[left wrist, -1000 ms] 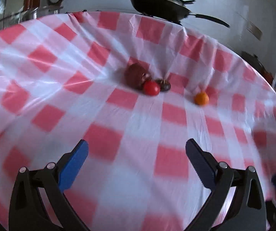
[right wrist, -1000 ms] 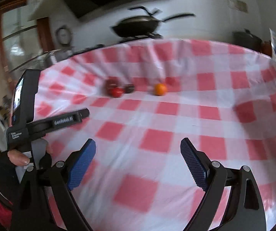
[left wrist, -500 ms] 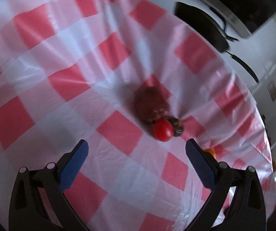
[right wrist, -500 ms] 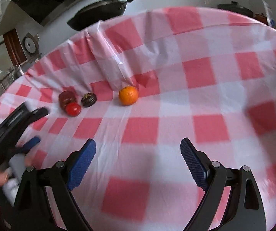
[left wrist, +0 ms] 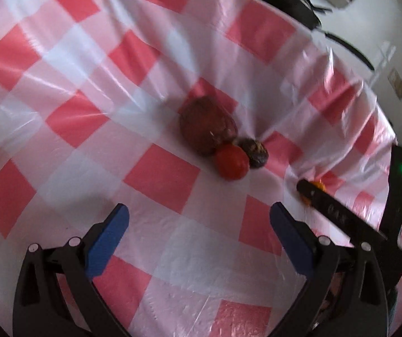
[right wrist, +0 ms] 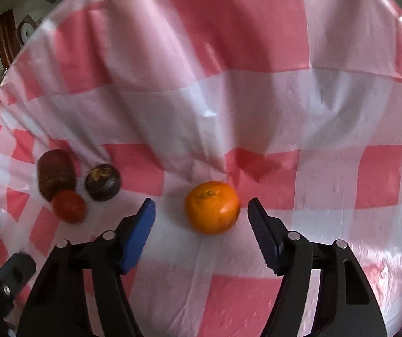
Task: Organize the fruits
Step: 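Grasp the last mandarin with the right tool while left tool grasps the red tomato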
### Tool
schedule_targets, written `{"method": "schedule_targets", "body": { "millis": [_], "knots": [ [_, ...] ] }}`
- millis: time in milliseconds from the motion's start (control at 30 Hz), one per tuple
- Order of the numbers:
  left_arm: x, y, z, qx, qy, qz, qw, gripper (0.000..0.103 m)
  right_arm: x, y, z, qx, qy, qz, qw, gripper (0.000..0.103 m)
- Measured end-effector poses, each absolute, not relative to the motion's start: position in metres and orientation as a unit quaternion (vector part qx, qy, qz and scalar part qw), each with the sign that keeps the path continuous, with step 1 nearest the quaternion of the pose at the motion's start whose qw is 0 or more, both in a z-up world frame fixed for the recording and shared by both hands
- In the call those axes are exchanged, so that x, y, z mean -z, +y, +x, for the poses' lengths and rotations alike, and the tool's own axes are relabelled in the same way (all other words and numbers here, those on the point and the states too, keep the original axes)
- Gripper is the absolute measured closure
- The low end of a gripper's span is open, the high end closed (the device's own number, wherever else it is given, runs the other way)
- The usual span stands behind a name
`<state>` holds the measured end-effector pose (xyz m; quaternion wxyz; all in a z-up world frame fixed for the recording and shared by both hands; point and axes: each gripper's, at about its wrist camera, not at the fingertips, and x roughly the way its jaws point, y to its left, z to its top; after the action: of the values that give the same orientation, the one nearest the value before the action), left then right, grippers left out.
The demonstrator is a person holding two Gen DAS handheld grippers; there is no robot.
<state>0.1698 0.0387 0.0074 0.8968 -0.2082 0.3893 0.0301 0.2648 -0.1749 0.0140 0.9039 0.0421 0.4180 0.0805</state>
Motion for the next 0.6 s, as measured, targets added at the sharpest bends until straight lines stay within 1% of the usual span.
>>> {"method": "schedule_targets", "body": {
  "millis": [67, 100, 133, 167, 233, 433, 600],
  "knots": [
    [-0.007, 0.032, 0.177, -0.027, 0.401, -0.181, 0.898, 0.013, -0.01, -0.181, 0.272, -0.08, 0.426, 0.046, 0.9, 0.057],
    [-0.006, 0.029, 0.182, -0.025, 0.407, -0.17, 0.897, 0.017, -0.01, -0.183, 0.273, -0.083, 0.425, 0.051, 0.9, 0.061],
    [-0.005, 0.025, 0.19, -0.023, 0.416, -0.155, 0.896, 0.026, -0.01, -0.185, 0.273, -0.08, 0.424, 0.049, 0.901, 0.064],
    [-0.004, 0.023, 0.194, -0.024, 0.42, -0.148, 0.895, 0.036, -0.01, -0.187, 0.273, -0.078, 0.423, 0.05, 0.901, 0.064],
    [-0.003, 0.02, 0.206, -0.032, 0.424, -0.128, 0.896, 0.042, -0.009, -0.193, 0.274, -0.085, 0.421, 0.068, 0.9, 0.064],
    [-0.003, 0.007, 0.226, -0.022, 0.43, -0.104, 0.897, 0.043, -0.006, -0.201, 0.279, -0.092, 0.422, 0.085, 0.898, 0.064],
    [-0.001, -0.006, 0.244, -0.04, 0.433, -0.059, 0.899, 0.044, -0.005, -0.209, 0.278, -0.094, 0.422, 0.094, 0.897, 0.064]
  ]
}}
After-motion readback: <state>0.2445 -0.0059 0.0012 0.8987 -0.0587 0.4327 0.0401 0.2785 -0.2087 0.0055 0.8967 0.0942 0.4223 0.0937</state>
